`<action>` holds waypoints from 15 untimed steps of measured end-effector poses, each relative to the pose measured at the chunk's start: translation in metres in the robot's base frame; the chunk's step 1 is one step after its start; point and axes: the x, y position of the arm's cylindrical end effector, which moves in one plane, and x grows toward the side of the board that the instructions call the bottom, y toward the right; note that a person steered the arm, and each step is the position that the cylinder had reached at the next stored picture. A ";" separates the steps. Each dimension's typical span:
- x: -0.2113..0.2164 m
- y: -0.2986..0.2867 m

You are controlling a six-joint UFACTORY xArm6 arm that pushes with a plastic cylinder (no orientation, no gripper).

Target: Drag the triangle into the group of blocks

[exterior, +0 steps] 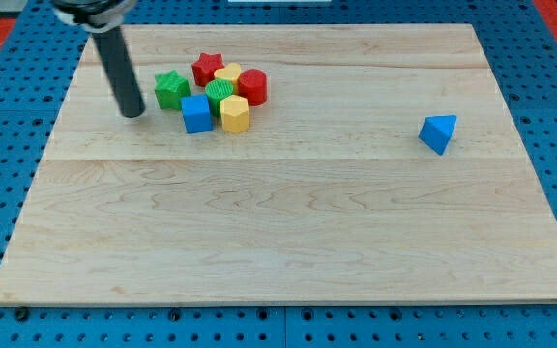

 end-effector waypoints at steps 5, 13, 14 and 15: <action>0.055 0.450; 0.034 0.245; 0.023 0.224; 0.014 0.201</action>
